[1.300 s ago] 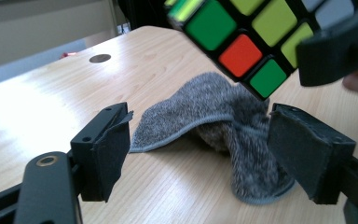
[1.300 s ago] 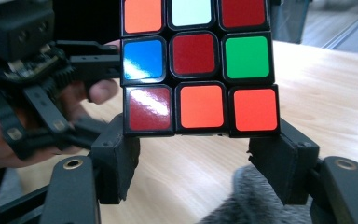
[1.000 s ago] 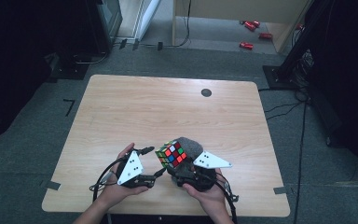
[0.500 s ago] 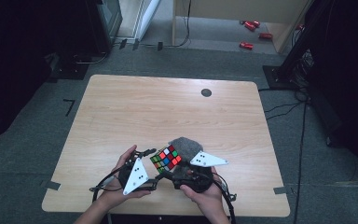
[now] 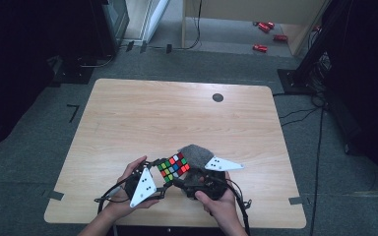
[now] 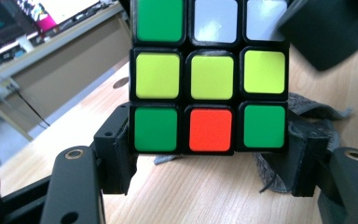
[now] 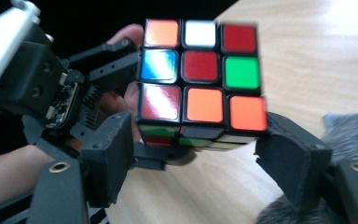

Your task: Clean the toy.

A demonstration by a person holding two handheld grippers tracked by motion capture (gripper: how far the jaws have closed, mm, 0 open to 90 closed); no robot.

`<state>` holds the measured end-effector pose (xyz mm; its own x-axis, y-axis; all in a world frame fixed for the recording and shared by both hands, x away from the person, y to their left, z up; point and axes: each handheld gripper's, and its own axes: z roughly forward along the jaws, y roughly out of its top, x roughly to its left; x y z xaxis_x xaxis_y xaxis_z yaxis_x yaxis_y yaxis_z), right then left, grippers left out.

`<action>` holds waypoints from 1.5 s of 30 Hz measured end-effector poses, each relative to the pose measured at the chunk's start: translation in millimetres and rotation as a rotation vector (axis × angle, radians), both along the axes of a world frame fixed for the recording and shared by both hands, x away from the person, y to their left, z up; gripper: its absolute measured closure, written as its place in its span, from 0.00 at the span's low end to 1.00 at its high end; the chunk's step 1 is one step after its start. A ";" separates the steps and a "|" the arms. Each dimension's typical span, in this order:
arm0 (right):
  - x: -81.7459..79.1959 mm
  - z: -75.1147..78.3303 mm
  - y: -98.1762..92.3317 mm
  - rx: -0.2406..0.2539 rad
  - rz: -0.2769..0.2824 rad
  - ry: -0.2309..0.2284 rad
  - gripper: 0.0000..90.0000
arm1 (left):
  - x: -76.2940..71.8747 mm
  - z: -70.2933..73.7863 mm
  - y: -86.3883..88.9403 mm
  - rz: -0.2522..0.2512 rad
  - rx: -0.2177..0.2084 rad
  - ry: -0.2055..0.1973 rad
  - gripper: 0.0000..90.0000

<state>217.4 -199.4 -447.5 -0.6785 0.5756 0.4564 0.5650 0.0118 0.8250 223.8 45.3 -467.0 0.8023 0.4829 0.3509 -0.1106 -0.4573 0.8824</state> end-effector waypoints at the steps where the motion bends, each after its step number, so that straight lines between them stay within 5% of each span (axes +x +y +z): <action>1: 0.2 1.4 -3.6 0.001 -0.012 -0.016 0.30 | 2.3 -0.2 1.8 0.012 -0.006 0.014 0.37; 4: 1.6 4.8 -15.9 -0.015 -0.069 -0.077 0.30 | 9.2 -0.9 8.4 0.039 -0.030 0.055 0.38; 9: 10.5 -9.6 -28.0 -0.181 -0.201 -0.183 0.31 | 15.5 0.1 14.5 0.065 -0.057 0.096 0.38; 12: 18.2 -27.6 -27.3 -0.278 -0.224 -0.198 0.29 | 17.3 0.6 16.1 0.058 -0.069 0.123 0.38; 20: 29.5 -57.9 -11.3 -0.479 -0.164 -0.166 0.30 | 20.2 2.3 20.4 0.005 -0.112 0.202 0.38; 26: 26.3 -68.6 -5.1 -0.618 -0.164 -0.186 0.48 | 21.5 3.5 22.5 0.004 -0.131 0.223 0.38; 30: 27.9 -68.3 -8.3 -0.595 -0.185 -0.139 0.70 | 21.1 3.4 21.8 0.001 -0.130 0.228 0.38; 34: 27.9 -59.9 -19.5 -0.510 -0.197 -0.092 0.82 | 20.7 2.2 19.9 -0.012 -0.119 0.233 0.38; 41: 11.4 -23.4 -26.9 -0.279 -0.214 -0.220 0.83 | 16.9 -1.2 12.3 -0.047 -0.085 0.231 0.38; 45: -1.0 -3.9 -26.2 -0.138 -0.177 -0.280 0.83 | 13.8 -3.4 6.7 -0.071 -0.067 0.234 0.38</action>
